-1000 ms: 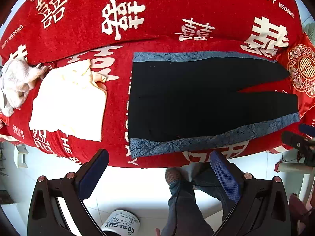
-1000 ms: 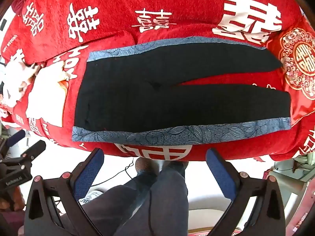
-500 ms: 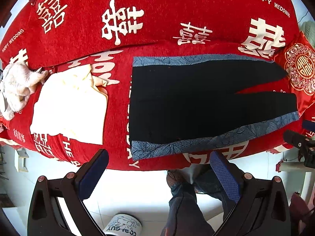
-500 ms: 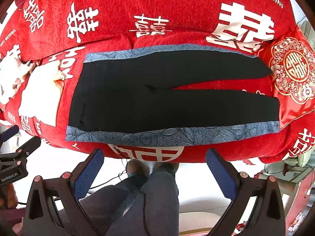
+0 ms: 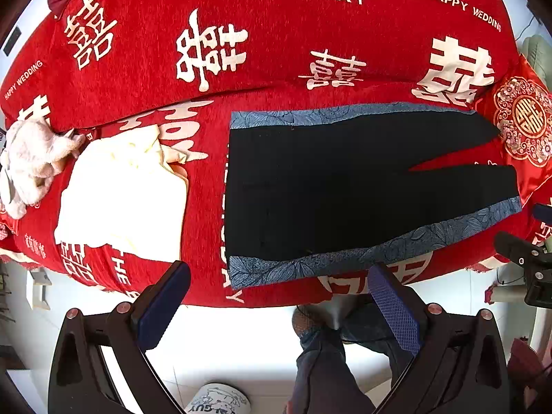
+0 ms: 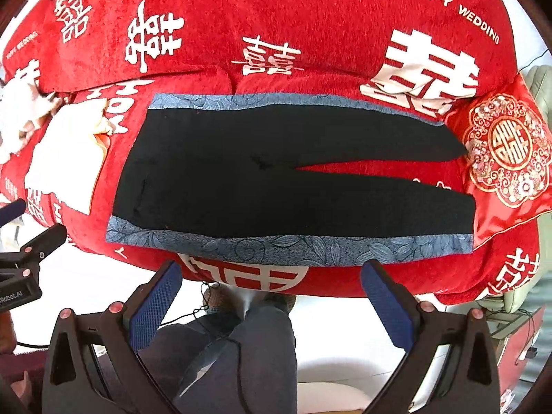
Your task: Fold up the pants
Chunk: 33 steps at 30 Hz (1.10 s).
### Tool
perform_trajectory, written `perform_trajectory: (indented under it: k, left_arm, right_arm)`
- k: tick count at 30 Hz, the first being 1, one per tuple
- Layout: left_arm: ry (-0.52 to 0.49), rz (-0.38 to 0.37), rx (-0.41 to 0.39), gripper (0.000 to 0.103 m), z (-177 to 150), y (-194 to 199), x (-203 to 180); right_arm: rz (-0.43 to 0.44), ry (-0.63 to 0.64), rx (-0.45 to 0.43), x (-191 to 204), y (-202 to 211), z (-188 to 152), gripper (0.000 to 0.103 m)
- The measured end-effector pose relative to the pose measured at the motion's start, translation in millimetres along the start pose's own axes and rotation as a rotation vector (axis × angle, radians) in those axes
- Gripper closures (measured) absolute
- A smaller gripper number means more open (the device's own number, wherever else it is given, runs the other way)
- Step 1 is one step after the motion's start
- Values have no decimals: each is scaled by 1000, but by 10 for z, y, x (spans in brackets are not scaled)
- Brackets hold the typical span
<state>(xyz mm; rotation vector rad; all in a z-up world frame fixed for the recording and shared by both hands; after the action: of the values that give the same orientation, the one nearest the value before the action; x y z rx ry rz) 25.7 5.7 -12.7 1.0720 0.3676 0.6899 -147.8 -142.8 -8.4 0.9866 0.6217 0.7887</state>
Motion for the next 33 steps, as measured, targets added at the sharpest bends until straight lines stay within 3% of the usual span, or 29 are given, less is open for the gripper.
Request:
perform_trajectory:
  k: [33]
  left_arm:
    - [11,-10,-1,0,-52,14,28]
  right_arm:
    - [-23,27,-12,61,27,12,0]
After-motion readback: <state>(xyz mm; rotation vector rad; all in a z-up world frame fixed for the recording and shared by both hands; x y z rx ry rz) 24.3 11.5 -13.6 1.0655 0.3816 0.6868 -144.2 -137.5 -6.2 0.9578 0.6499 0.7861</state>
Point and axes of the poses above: each gripper's, at about its wrist camera, not at the fingertips, and y roughly against the way its jaws point, x to its left, z to its top, the point moved 8 cm from there along -y, roughly the way its jaws point, and after that the axes turned 9 degrees about -x, right-handed, at the moved point
